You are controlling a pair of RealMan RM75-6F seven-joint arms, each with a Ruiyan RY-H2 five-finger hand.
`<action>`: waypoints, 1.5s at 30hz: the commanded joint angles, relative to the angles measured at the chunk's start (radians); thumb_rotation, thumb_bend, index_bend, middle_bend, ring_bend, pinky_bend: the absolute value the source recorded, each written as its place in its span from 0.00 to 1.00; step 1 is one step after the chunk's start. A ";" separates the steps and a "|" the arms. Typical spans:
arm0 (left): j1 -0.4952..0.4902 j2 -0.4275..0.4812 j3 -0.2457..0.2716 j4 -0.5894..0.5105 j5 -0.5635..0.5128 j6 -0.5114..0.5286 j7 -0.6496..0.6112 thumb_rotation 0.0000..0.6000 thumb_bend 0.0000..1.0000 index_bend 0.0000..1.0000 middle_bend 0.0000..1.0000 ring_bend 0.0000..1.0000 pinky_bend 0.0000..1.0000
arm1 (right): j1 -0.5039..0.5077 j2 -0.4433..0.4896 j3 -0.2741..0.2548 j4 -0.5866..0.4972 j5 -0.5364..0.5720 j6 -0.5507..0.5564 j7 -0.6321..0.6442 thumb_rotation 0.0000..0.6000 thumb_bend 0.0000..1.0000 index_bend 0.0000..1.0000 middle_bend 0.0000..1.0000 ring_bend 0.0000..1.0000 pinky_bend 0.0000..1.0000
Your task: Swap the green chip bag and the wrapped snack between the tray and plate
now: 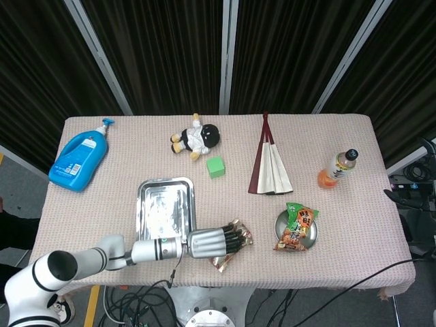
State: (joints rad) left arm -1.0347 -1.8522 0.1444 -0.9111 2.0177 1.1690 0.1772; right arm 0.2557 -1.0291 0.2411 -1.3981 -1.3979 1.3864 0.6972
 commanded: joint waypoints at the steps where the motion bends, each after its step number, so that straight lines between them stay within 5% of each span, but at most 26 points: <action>1: 0.006 -0.006 0.003 0.010 0.000 0.020 -0.016 1.00 0.31 0.37 0.31 0.25 0.39 | 0.001 0.000 0.000 -0.002 0.000 -0.003 -0.003 1.00 0.00 0.00 0.05 0.00 0.01; 9: 0.020 -0.026 0.014 0.046 0.006 0.092 -0.074 1.00 0.45 0.45 0.39 0.32 0.46 | 0.003 0.000 -0.002 -0.005 0.003 -0.016 -0.012 1.00 0.00 0.00 0.05 0.00 0.01; 17: 0.021 -0.014 -0.007 0.052 -0.006 0.142 -0.093 1.00 0.46 0.46 0.40 0.33 0.47 | 0.003 0.001 0.000 -0.008 0.003 -0.018 -0.016 1.00 0.00 0.00 0.05 0.00 0.01; 31: 0.109 0.195 -0.031 -0.015 -0.107 0.177 -0.056 1.00 0.46 0.46 0.40 0.33 0.47 | -0.002 0.008 0.000 -0.018 0.002 -0.019 -0.029 1.00 0.00 0.00 0.05 0.00 0.01; 39: 0.171 0.262 0.018 0.019 -0.126 0.150 -0.084 1.00 0.46 0.45 0.40 0.33 0.46 | 0.009 -0.002 0.000 -0.027 0.001 -0.029 -0.049 1.00 0.00 0.00 0.05 0.00 0.01; 41: 0.178 0.269 0.029 0.019 -0.121 0.148 -0.090 1.00 0.44 0.43 0.38 0.33 0.46 | 0.011 -0.003 0.000 -0.028 0.001 -0.032 -0.050 1.00 0.00 0.00 0.05 0.00 0.01; 45: 0.187 0.274 0.038 0.023 -0.109 0.150 -0.080 1.00 0.32 0.22 0.27 0.28 0.42 | 0.010 -0.004 0.000 -0.029 0.002 -0.032 -0.052 1.00 0.00 0.00 0.05 0.00 0.01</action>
State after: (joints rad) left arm -0.8501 -1.5788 0.1814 -0.8905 1.9059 1.3196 0.0927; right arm 0.2658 -1.0333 0.2406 -1.4270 -1.3956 1.3539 0.6448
